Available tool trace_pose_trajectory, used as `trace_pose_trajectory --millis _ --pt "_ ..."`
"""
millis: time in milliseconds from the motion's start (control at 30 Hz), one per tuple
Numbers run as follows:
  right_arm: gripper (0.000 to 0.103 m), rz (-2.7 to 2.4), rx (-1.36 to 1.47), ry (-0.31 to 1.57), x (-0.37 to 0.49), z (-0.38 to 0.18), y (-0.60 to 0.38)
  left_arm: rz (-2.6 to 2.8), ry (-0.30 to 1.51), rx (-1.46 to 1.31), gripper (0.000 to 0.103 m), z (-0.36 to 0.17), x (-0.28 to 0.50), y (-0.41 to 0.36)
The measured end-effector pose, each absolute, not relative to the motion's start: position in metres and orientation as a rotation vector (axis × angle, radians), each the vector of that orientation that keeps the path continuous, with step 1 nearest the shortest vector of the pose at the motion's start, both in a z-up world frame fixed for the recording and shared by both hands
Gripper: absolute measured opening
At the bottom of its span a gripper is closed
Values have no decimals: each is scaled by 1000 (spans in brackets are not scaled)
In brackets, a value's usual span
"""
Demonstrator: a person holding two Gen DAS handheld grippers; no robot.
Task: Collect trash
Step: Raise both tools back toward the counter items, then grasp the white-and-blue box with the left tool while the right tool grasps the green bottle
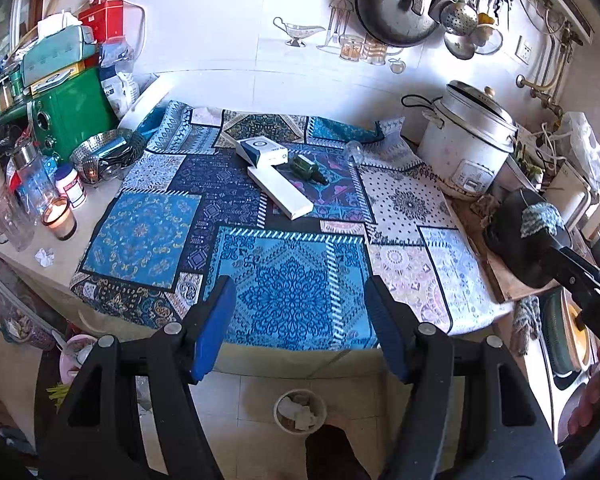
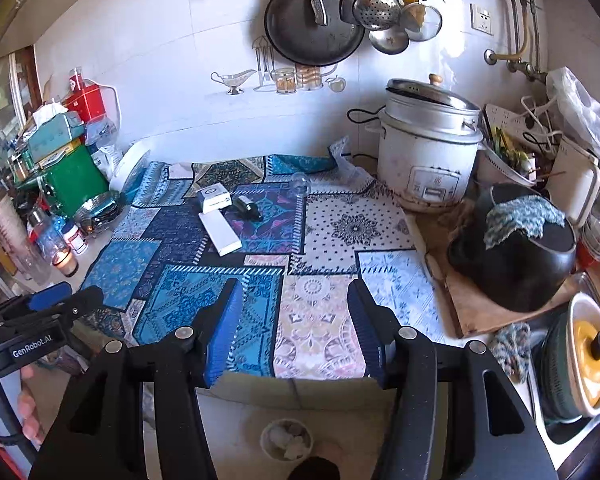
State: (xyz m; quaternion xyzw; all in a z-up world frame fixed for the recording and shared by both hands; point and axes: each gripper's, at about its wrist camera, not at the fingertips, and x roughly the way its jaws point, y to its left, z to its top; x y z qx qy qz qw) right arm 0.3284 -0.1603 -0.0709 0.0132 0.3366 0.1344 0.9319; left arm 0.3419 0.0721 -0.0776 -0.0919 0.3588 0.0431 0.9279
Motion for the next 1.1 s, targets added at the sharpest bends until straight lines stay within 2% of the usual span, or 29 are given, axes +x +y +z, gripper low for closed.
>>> trace_pose_trajectory --millis 200,367,467,600,900,1100 --pt "51 327 -17 658 389 -61 -163 142 691 -215 72 -59 403 71" --pt "51 424 -72 661 450 -56 -162 207 666 -244 89 -44 453 74" --pt "59 454 -114 646 479 -59 -156 254 630 -267 96 -43 475 80" --pt "65 502 -120 683 515 -70 -139 306 669 -256 96 -50 509 95" --pt "65 584 -102 830 587 -118 -70 276 784 -290 96 -88 586 170" --pt "65 602 -121 996 639 -174 -5 290 866 -261 96 -115 638 220"
